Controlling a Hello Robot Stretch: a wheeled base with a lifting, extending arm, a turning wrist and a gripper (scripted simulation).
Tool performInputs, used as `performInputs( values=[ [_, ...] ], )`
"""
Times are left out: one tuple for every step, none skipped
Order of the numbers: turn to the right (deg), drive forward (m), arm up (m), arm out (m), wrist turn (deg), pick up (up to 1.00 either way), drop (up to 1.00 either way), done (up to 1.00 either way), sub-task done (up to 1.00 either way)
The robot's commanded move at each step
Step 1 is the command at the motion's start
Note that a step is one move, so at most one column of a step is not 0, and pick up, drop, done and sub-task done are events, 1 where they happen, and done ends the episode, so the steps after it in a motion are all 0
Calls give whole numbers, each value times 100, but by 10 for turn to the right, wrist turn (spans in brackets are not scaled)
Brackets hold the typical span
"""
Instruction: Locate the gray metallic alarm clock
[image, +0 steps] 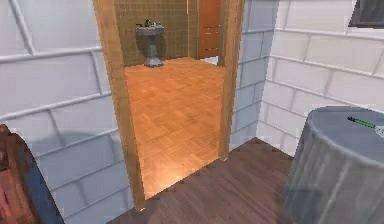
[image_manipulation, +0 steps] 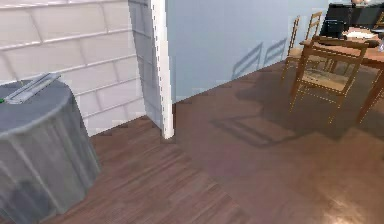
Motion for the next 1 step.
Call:
performInputs(
  values=[
    [-90,0,0,0,0,0,0,0,0]
  ],
)
